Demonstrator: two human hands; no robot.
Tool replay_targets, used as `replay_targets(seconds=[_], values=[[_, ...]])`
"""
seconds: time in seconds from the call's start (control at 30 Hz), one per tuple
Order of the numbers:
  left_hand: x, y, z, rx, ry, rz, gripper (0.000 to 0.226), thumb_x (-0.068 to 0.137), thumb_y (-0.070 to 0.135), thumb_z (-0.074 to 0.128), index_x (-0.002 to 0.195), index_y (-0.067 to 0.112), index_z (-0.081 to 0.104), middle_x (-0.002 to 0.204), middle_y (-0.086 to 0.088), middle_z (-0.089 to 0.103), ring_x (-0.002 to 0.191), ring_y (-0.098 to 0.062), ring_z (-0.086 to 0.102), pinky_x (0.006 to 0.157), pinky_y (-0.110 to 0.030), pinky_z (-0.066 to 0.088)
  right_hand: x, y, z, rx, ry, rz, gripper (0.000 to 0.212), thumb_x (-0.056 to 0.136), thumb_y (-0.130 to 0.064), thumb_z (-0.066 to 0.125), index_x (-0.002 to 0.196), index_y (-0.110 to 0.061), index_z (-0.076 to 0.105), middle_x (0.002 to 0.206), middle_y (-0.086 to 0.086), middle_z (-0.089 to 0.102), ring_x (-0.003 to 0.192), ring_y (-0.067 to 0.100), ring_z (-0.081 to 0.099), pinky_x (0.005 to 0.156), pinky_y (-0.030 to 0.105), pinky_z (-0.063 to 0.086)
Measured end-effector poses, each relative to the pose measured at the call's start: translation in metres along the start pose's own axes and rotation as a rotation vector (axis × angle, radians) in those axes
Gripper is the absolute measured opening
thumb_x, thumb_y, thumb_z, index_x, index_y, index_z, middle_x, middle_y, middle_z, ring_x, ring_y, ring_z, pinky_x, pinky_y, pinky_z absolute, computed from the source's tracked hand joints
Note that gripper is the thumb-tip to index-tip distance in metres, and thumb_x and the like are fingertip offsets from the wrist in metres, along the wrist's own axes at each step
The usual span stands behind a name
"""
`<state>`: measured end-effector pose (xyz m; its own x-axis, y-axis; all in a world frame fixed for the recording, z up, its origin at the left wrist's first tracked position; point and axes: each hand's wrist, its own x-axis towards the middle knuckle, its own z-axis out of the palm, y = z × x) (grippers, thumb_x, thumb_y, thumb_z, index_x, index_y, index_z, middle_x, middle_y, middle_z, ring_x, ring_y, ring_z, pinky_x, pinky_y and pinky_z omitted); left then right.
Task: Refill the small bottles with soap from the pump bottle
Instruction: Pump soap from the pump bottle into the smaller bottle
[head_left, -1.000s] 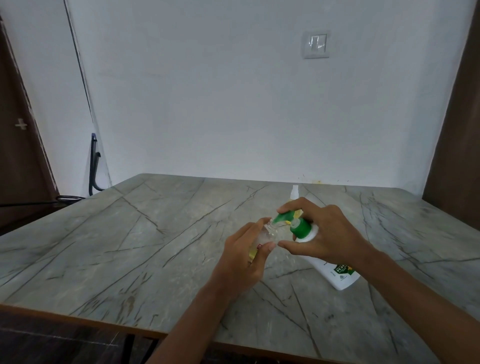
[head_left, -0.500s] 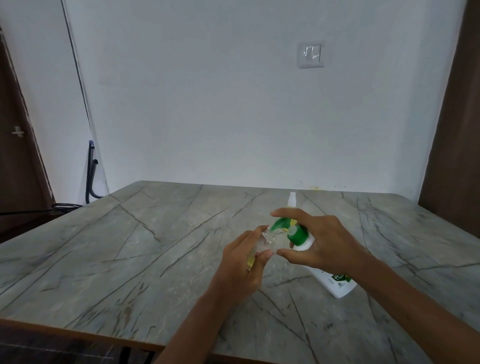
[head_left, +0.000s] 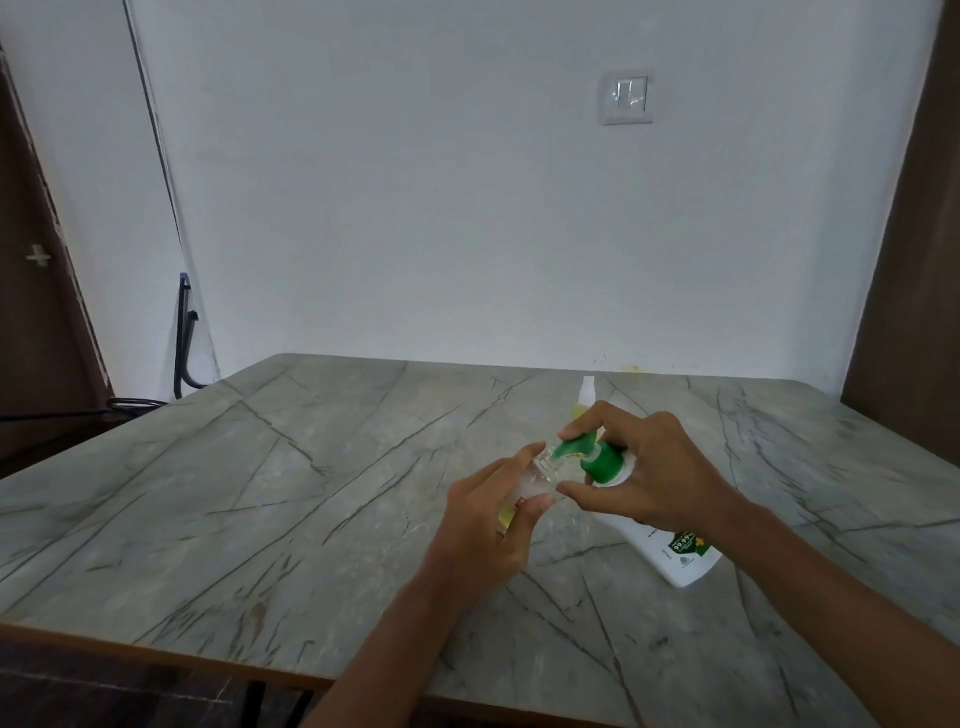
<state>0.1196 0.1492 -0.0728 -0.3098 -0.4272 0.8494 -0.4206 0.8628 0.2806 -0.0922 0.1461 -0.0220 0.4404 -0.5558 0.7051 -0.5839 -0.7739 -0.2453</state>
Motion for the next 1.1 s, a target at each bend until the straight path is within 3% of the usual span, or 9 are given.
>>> replay_targets(seconds=[0.13, 0.23, 0.4, 0.6, 0.73, 0.9, 1.1], values=[[0.0014, 0.0014, -0.0007, -0.005, 0.01, -0.015, 0.046, 0.091, 0.023, 0.063, 0.129, -0.001, 0.055, 0.107, -0.007, 0.069, 0.088, -0.004, 0.062, 0.073, -0.008, 0.049, -0.0009, -0.0006, 0.0009, -0.064, -0.01, 0.024, 0.047, 0.074, -0.058, 0.074, 0.113, -0.043, 0.053, 0.076, -0.012, 0.068, 0.059, 0.009, 0.062, 0.055, 0.026, 0.051], [0.0018, 0.0018, -0.0011, -0.003, 0.036, -0.02, 0.047, 0.091, 0.023, 0.062, 0.128, -0.004, 0.054, 0.108, -0.009, 0.069, 0.091, 0.0, 0.059, 0.074, -0.004, 0.046, -0.0035, -0.0017, 0.0017, -0.13, -0.028, 0.02, 0.057, 0.074, -0.063, 0.069, 0.124, -0.048, 0.045, 0.089, -0.015, 0.07, 0.068, 0.008, 0.065, 0.061, 0.025, 0.054], [0.0023, 0.0024, 0.0001, 0.005, 0.052, -0.025, 0.047, 0.091, 0.025, 0.061, 0.128, -0.004, 0.055, 0.109, -0.01, 0.069, 0.092, -0.006, 0.063, 0.075, -0.006, 0.048, -0.0057, -0.0015, 0.0012, -0.169, -0.005, 0.0, 0.065, 0.074, -0.07, 0.066, 0.129, -0.048, 0.039, 0.092, -0.014, 0.07, 0.07, 0.011, 0.066, 0.063, 0.028, 0.057], [0.0029, 0.0034, -0.0005, -0.005, 0.063, -0.032, 0.047, 0.091, 0.024, 0.061, 0.129, -0.003, 0.055, 0.109, -0.009, 0.069, 0.094, -0.007, 0.063, 0.079, -0.008, 0.049, -0.0074, -0.0041, -0.0002, -0.23, 0.01, -0.064, 0.071, 0.073, -0.074, 0.064, 0.134, -0.047, 0.039, 0.1, -0.02, 0.069, 0.069, 0.001, 0.063, 0.064, 0.017, 0.054], [0.0029, 0.0019, -0.0003, 0.018, 0.06, -0.026, 0.047, 0.091, 0.024, 0.061, 0.129, -0.003, 0.054, 0.109, -0.01, 0.068, 0.097, -0.001, 0.058, 0.08, -0.005, 0.046, -0.0054, -0.0028, 0.0008, -0.179, -0.001, -0.048, 0.069, 0.07, -0.071, 0.067, 0.129, -0.048, 0.042, 0.101, -0.022, 0.067, 0.073, 0.004, 0.066, 0.065, 0.022, 0.056], [0.0015, 0.0015, -0.0005, 0.007, 0.055, -0.024, 0.046, 0.09, 0.021, 0.062, 0.129, -0.003, 0.055, 0.106, -0.009, 0.069, 0.091, -0.004, 0.061, 0.078, -0.006, 0.047, -0.003, 0.0, 0.0026, -0.099, -0.018, -0.018, 0.066, 0.067, -0.071, 0.071, 0.122, -0.061, 0.036, 0.092, -0.007, 0.072, 0.071, 0.017, 0.068, 0.064, 0.033, 0.057], [-0.0002, -0.0001, 0.001, -0.005, 0.01, 0.006, 0.045, 0.091, 0.02, 0.064, 0.131, 0.001, 0.053, 0.104, -0.008, 0.068, 0.088, -0.009, 0.062, 0.071, -0.014, 0.053, -0.0039, 0.0, 0.003, -0.037, 0.023, -0.012, 0.055, 0.067, -0.065, 0.075, 0.112, -0.045, 0.052, 0.083, -0.012, 0.071, 0.063, 0.01, 0.066, 0.059, 0.031, 0.055]])
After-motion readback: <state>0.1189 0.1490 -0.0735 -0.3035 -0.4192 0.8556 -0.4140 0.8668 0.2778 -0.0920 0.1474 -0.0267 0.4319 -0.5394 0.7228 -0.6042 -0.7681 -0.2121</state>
